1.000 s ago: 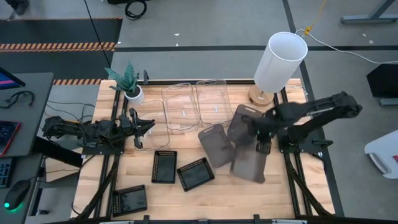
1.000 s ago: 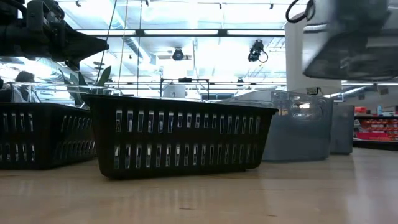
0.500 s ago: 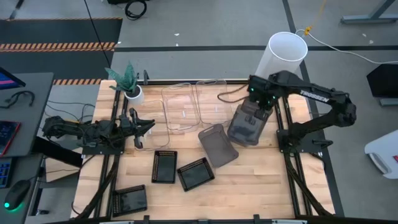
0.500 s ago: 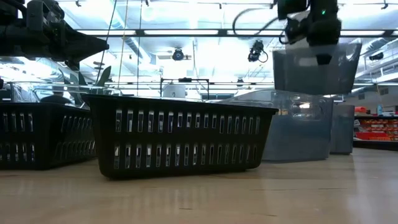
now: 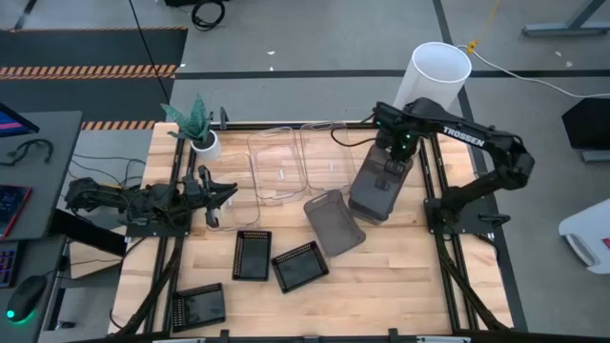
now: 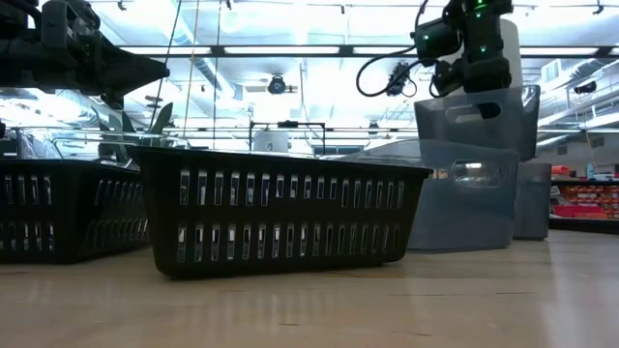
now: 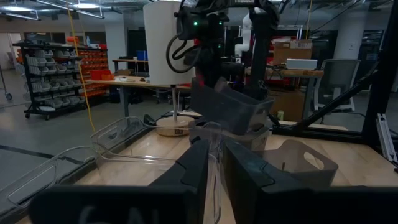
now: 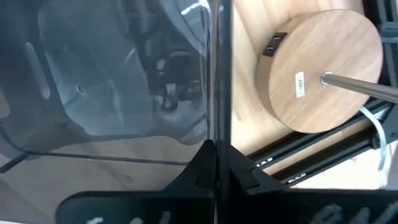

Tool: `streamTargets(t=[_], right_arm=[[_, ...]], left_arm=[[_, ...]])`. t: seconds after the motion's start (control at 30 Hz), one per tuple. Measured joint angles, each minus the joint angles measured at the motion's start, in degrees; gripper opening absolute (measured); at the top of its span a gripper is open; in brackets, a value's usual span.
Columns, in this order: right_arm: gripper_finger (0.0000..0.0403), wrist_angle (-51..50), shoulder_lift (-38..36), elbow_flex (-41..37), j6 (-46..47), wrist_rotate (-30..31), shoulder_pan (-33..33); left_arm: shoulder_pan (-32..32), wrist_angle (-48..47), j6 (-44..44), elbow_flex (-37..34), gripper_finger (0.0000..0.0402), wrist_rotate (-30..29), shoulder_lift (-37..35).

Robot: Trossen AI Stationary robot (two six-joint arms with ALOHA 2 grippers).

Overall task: Stack baskets by color
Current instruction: Stack the bottom black bin on the black bin

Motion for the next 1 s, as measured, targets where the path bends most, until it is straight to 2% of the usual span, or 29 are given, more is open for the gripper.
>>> streamTargets(t=[0.43,1.0], right_arm=[[0.0005,1.5,0.2,-0.4,-2.5,-3.0,0.0],[0.0005,9.2,0.0,-9.8,-2.3,-5.0,0.0]], left_arm=[[0.0,0.0,0.0,0.0,0.0051,0.0,0.0],[0.0,0.0,0.0,0.0,0.0054,0.0,0.0]])
